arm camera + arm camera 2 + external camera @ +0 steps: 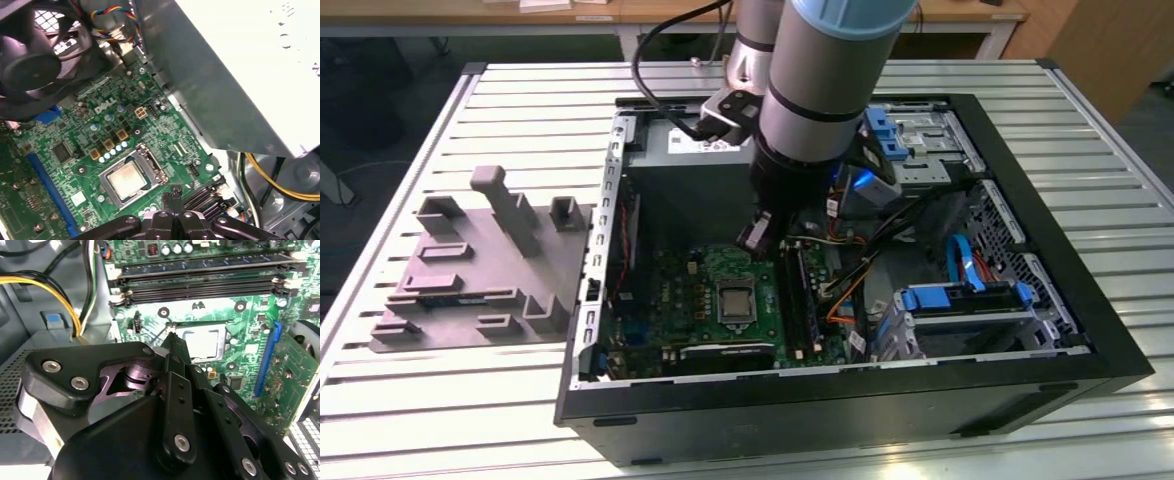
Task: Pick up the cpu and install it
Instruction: 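Install the first cpu locking lever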
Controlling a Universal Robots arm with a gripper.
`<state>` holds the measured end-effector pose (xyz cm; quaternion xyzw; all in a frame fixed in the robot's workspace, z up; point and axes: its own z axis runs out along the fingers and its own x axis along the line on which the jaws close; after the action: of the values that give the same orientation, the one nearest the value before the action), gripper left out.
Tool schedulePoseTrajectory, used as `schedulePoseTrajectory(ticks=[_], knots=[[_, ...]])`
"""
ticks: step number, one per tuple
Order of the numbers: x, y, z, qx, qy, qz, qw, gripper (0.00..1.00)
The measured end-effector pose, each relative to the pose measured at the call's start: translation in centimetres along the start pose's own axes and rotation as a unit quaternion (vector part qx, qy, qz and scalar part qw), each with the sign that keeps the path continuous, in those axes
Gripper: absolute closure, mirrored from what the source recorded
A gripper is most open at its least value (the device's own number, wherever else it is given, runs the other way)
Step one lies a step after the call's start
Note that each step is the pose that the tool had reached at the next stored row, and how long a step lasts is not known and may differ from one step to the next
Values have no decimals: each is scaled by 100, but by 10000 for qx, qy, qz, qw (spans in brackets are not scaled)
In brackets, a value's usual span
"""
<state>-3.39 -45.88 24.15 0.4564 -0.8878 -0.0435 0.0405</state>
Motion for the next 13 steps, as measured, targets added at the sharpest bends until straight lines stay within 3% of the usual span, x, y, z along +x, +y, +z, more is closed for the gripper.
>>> schedulePoseTrajectory(ticks=[9,13], knots=[[-101,-57,-9,0,1,0,10000,89],[-142,-43,-9,0,1,1,10000,89]])
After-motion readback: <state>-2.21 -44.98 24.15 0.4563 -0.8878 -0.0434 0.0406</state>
